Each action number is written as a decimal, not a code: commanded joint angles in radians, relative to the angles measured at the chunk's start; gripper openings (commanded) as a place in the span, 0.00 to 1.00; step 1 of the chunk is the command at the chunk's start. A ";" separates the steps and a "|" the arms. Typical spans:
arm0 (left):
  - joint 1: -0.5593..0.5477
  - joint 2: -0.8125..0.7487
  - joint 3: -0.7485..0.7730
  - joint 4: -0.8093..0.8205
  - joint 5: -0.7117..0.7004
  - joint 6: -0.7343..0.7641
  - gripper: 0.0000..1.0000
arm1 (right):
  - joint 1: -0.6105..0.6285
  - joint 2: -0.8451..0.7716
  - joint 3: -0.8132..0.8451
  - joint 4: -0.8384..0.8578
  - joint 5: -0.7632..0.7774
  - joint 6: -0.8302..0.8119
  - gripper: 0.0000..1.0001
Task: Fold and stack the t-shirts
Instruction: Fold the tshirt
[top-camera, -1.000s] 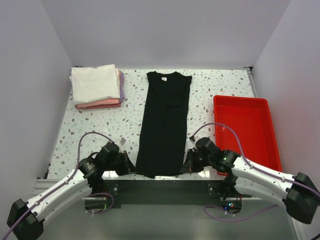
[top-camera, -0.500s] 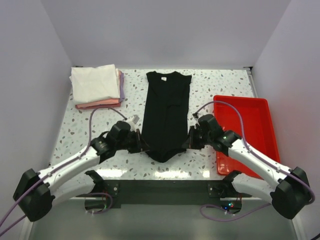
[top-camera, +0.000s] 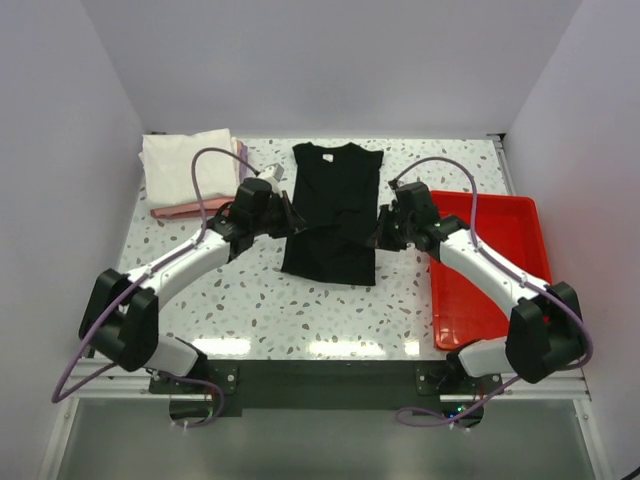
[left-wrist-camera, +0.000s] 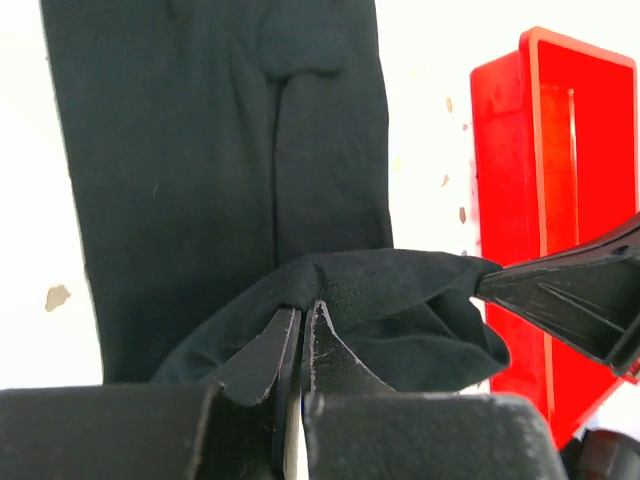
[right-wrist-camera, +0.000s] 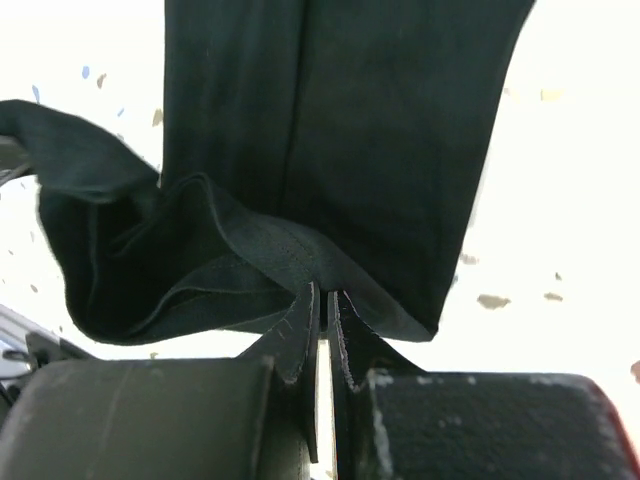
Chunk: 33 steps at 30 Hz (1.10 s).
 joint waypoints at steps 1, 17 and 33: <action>0.027 0.082 0.124 0.066 0.034 0.075 0.00 | -0.016 0.058 0.096 0.044 0.027 -0.037 0.00; 0.162 0.350 0.275 0.090 0.131 0.087 0.00 | -0.110 0.351 0.350 0.021 -0.001 -0.109 0.00; 0.206 0.546 0.420 0.133 0.194 0.087 0.00 | -0.151 0.540 0.471 0.045 -0.003 -0.132 0.00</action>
